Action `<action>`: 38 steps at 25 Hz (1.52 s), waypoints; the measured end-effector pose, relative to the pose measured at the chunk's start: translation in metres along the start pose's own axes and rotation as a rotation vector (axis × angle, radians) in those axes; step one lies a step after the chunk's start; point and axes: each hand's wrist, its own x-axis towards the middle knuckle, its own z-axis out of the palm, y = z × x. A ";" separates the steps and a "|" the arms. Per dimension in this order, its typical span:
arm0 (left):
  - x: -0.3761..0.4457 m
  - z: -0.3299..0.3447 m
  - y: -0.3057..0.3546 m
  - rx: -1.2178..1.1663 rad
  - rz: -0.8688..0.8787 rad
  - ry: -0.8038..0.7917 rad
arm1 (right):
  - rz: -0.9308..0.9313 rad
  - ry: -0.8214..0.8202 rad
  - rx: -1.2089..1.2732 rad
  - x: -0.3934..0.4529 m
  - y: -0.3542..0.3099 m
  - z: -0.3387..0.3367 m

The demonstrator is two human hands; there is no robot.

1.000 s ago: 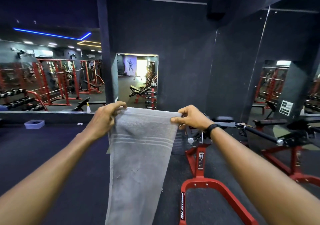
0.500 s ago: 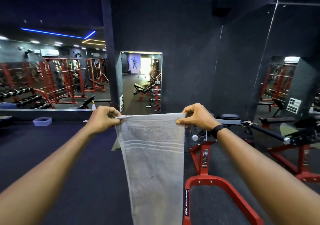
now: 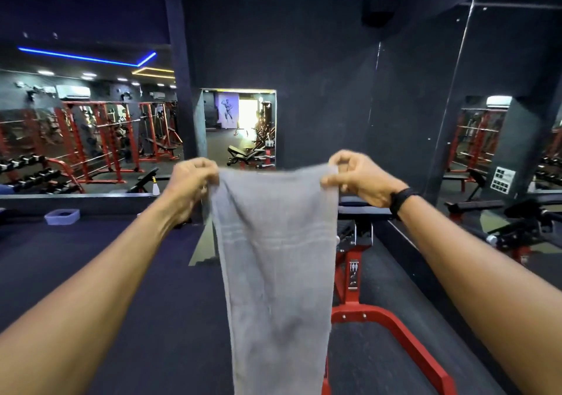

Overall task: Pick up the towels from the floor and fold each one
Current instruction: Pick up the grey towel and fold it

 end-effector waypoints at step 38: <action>-0.017 -0.028 -0.053 -0.160 -0.315 -0.081 | 0.274 0.013 0.323 0.011 0.047 0.054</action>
